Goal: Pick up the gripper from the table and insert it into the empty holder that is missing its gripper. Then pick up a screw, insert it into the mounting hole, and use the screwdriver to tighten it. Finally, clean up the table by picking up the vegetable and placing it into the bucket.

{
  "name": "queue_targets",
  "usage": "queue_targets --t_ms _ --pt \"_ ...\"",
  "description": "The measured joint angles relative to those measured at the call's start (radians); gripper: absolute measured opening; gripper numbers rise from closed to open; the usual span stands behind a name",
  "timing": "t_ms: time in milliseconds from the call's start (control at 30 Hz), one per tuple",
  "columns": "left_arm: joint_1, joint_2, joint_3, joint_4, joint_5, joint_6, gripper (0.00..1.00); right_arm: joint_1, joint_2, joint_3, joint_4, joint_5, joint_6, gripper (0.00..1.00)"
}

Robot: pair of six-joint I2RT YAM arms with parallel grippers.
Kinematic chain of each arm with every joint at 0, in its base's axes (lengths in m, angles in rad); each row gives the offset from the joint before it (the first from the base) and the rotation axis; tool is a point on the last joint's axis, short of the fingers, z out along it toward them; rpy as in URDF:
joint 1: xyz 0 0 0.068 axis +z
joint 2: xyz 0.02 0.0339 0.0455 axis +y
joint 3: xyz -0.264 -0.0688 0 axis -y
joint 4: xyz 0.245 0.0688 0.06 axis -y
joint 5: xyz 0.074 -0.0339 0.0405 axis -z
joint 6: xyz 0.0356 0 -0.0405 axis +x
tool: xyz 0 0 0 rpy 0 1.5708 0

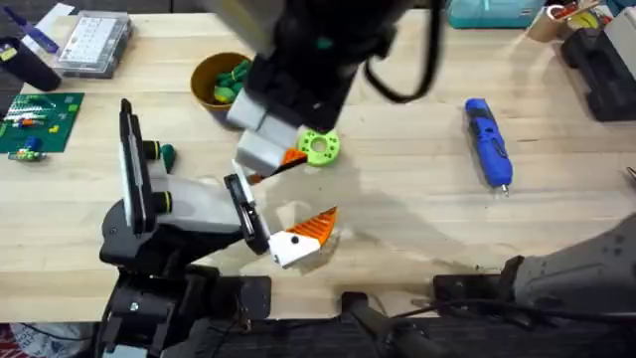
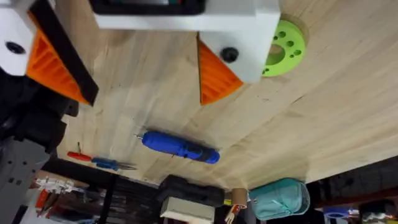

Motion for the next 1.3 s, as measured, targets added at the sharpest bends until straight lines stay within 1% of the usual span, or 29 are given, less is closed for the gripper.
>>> queue_targets --t_ms 500,800,833,867,1000,1033,1067,1100,1300 --pt "0.0 0.0 0.0 0.0 0.001 0.0 0.986 -0.006 -0.146 0.0 -0.05 -0.009 0.014 0.993" --pt "0.0 0.0 0.0 0.0 0.001 0.0 0.987 -0.006 -0.161 0.0 -0.065 -0.043 0.037 0.993" --pt "0.0 0.0 0.0 0.0 0.001 -0.001 0.95 -0.006 -0.161 0.0 -0.066 -0.044 0.038 0.993" --pt "0.0 0.0 0.0 0.0 0.002 -0.002 0.83 -0.006 -0.161 0.0 -0.068 -0.045 0.038 0.993" --pt "0.0 0.0 0.0 0.0 0.002 0.0 0.202 -0.006 -0.161 0.0 -0.073 -0.049 0.041 0.993" --pt "0.0 0.0 0.0 0.0 0.002 0.002 0.078 -0.006 -0.161 0.0 -0.073 -0.05 0.042 0.993" --pt "0.0 0.0 0.0 0.0 0.002 0.004 0.022 -0.006 -0.161 0.0 -0.073 -0.051 0.042 0.993" --pt "0.0 0.0 0.0 0.0 0.002 0.004 0.008 -0.006 -0.161 0.0 -0.074 -0.051 0.042 0.993" --pt "0.0 0.0 0.0 0.0 0.001 0.004 0.005 -0.006 -0.161 0.0 -0.082 -0.051 0.042 0.993"
